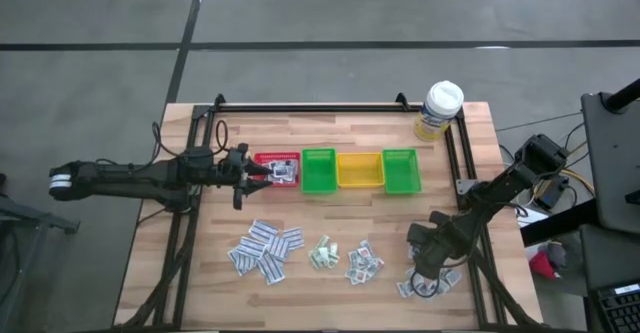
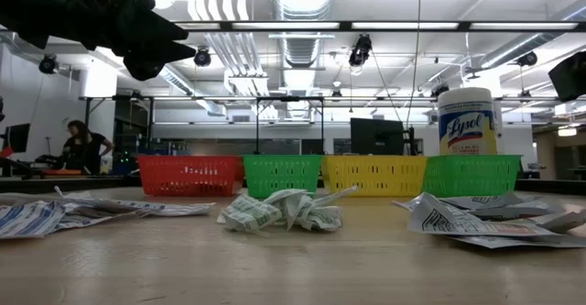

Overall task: Pick & Place First Aid Supplies
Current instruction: Put the alcohol pad into the red basket

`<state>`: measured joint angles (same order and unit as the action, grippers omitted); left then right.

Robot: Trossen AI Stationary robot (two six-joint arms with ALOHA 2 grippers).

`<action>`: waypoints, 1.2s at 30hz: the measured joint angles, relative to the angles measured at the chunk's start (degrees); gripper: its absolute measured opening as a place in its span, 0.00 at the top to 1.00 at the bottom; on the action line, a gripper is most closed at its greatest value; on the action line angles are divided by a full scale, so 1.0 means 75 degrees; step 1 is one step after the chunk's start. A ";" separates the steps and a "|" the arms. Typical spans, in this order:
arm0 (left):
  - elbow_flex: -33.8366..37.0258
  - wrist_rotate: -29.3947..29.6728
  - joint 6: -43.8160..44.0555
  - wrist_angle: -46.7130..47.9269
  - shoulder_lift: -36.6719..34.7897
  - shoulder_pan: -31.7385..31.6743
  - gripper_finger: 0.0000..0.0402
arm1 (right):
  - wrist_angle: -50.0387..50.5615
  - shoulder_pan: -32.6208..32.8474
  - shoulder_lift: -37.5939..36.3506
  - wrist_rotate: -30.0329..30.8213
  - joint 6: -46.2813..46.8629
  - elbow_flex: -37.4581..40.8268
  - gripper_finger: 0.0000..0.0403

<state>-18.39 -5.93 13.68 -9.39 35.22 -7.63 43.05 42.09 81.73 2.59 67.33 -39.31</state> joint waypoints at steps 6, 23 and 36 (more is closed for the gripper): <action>0.0000 0.0003 -0.0001 0.0000 0.0000 0.0001 0.59 | -0.0004 0.0000 0.0000 0.0052 -0.0040 0.0000 0.81; 0.0000 0.0001 -0.0001 0.0000 0.0000 -0.0001 0.59 | 0.0031 0.0000 0.0000 0.0052 -0.0096 0.0000 0.98; 0.0000 0.0001 -0.0001 -0.0001 0.0000 -0.0001 0.59 | 0.1870 0.0000 -0.0003 -0.0015 -0.0019 -0.0743 0.98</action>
<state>-18.39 -5.92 13.67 -9.40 35.22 -7.64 57.08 42.09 81.71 2.48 67.19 -44.88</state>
